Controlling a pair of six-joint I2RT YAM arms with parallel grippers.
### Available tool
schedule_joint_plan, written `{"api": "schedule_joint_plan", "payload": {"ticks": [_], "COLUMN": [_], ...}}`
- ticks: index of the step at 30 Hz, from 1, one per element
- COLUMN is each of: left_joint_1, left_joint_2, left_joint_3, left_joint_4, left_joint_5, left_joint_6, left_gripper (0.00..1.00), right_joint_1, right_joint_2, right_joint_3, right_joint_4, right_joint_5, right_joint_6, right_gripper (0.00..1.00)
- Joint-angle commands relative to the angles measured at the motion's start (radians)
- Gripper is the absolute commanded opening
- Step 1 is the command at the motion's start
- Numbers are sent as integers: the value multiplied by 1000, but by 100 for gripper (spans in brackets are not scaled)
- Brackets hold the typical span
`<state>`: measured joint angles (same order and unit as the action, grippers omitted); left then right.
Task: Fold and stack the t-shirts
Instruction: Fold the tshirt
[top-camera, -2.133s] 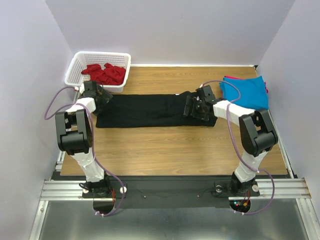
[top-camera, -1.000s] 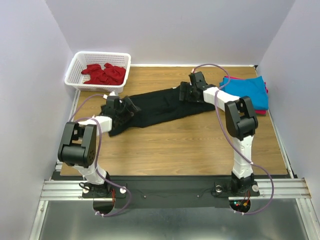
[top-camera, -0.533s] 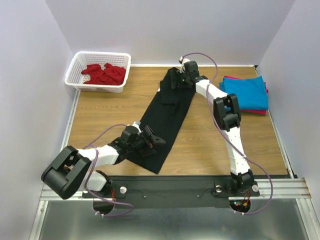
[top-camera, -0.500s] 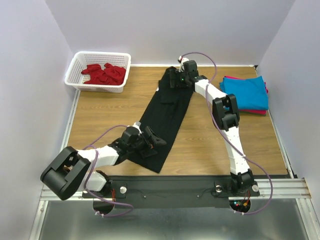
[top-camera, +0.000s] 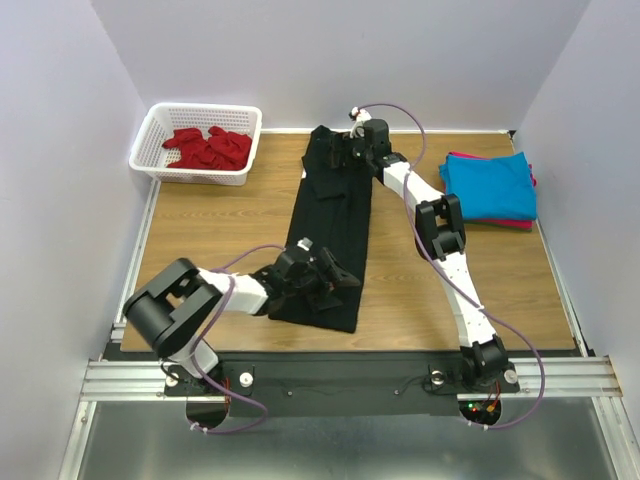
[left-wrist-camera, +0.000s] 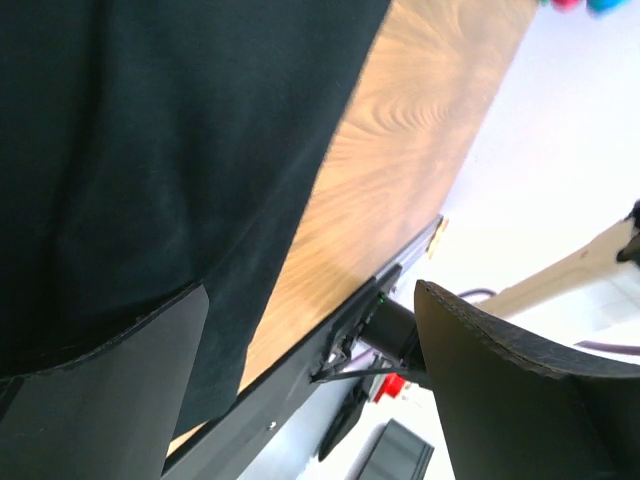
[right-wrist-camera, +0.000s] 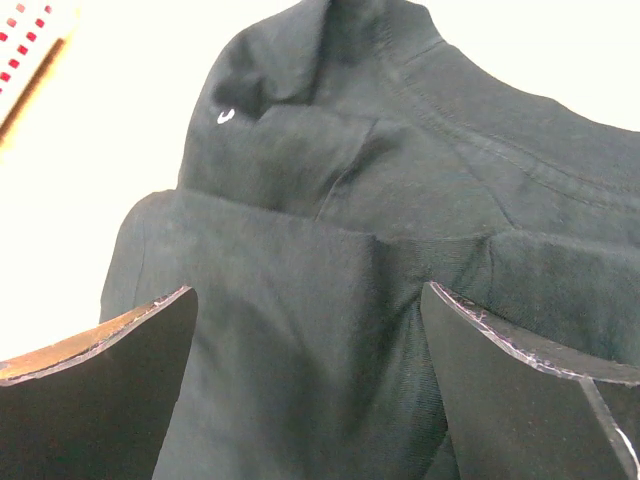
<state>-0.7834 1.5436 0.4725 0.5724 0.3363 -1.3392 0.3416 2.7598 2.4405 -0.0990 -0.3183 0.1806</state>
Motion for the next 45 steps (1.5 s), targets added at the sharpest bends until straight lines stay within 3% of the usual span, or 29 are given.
{"api": "schedule_joint_plan", "payload": {"ticks": [1, 6, 10, 16, 21, 23, 25, 28, 29, 33, 35, 40, 45], "left_joint_1": [-91, -154, -180, -237, -228, -205, -198, -160, -130, 37, 65, 95, 108], "left_joint_2": [101, 125, 58, -68, -187, -217, -241, -295, -312, -452, -514, -645, -593], "left_joint_3": [15, 74, 115, 419, 423, 448, 454, 381, 318, 140, 59, -50, -100], "left_joint_4": [-86, -85, -118, -543, -627, -762, -914, -1005, -1003, -912, -888, -846, -829], "left_joint_5": [-5, -14, -60, -299, -451, -518, -600, -689, -677, -538, -495, -470, -412], "left_joint_6": [15, -14, 26, 253, 339, 377, 371, 315, 307, 322, 310, 275, 288], "left_gripper": [98, 98, 98, 98, 99, 98, 99, 98, 98, 98, 98, 98, 97], "right_joint_1": [-3, -3, -4, -3, -3, -3, -3, 4, 7, 26, 49, 92, 163], "right_joint_2": [72, 96, 54, -145, -314, -438, -546, -815, -883, -1251, -1363, -1568, -1605], "right_joint_3": [11, 48, 55, -8, -8, -78, -206, -556, -754, -1196, -1413, -1680, -1808], "right_joint_4": [69, 128, 130, 128, 102, 23, 9, 8, 8, -24, -45, -116, -125], "right_joint_5": [8, 45, 81, 7, -139, -143, -136, -68, -11, 94, 134, 105, -19], "right_joint_6": [68, 92, 80, 89, 59, 59, 75, 147, 173, 310, 341, 451, 490], "right_gripper": [100, 100, 100, 100, 100, 100, 100, 100, 100, 100, 100, 100, 100]}}
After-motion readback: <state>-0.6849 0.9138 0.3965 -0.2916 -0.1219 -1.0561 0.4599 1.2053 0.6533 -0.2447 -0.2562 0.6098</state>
